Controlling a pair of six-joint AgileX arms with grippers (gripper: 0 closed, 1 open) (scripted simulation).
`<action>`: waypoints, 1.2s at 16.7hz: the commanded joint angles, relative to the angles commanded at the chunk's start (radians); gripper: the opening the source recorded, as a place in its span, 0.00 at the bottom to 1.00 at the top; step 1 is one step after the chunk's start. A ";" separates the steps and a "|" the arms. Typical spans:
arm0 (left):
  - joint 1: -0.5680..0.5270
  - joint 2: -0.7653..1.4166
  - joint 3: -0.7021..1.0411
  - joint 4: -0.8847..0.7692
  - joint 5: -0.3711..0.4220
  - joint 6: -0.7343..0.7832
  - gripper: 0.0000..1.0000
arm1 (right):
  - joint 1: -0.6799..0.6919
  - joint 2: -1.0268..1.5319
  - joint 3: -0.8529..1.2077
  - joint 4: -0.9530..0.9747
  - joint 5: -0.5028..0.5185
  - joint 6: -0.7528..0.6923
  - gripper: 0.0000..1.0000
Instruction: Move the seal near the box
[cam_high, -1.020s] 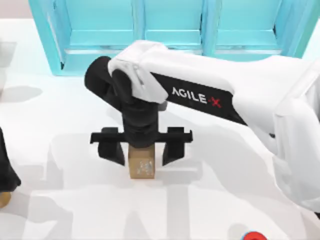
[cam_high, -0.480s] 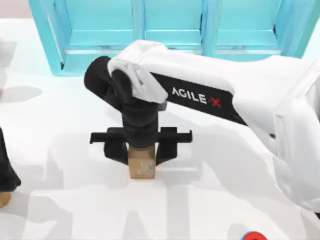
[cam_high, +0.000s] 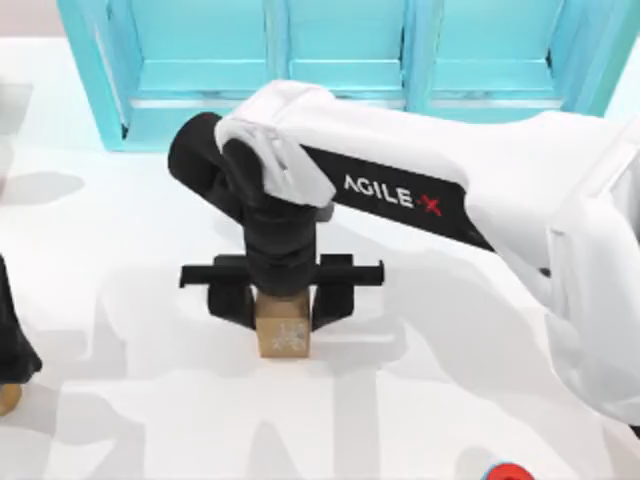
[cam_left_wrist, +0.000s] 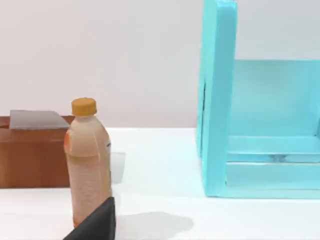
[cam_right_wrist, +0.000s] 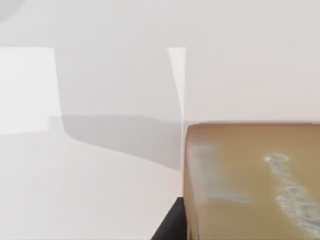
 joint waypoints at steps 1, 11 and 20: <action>0.000 0.000 0.000 0.000 0.000 0.000 1.00 | -0.001 0.000 0.004 -0.004 -0.001 0.001 0.00; 0.000 0.000 0.000 0.000 0.000 0.000 1.00 | -0.001 -0.012 0.175 -0.188 0.000 -0.001 0.00; 0.000 0.000 0.000 0.000 0.000 0.000 1.00 | -0.170 -0.295 -0.112 -0.180 -0.003 -0.209 0.00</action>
